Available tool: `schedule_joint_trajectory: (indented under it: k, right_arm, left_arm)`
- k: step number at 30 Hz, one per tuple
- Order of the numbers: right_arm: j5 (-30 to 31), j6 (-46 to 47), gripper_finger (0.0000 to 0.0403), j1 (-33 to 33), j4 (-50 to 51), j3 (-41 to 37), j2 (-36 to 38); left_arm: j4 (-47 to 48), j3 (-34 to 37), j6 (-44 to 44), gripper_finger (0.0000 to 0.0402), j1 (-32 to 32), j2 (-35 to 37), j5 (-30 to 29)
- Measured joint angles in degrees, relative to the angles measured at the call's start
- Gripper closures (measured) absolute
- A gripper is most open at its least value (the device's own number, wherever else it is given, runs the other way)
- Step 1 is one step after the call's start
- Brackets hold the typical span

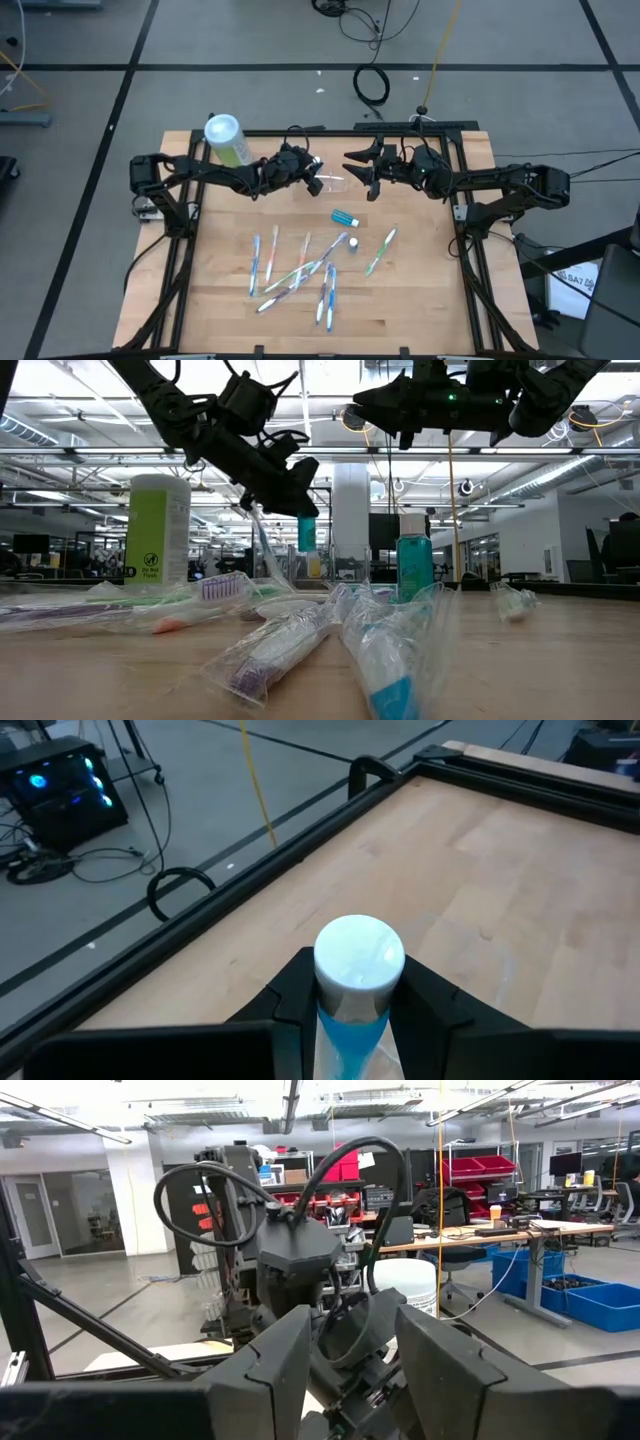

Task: Pick & Place toothbrushing station
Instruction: Put the left blue mouthwash into the transparent organizer

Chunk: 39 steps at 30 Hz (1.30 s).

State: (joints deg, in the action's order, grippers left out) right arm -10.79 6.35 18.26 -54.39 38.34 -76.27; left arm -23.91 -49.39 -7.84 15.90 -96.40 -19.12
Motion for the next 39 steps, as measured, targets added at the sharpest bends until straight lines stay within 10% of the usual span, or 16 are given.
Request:
schedule_joint_trajectory:
  k: [39]
  right_arm:
    - [0.0,0.02,0.0261,0.0,-0.09,-0.01,0.0]
  left_arm:
    - [1.37,0.0,-2.91,0.0283,0.37,-0.92,-0.43]
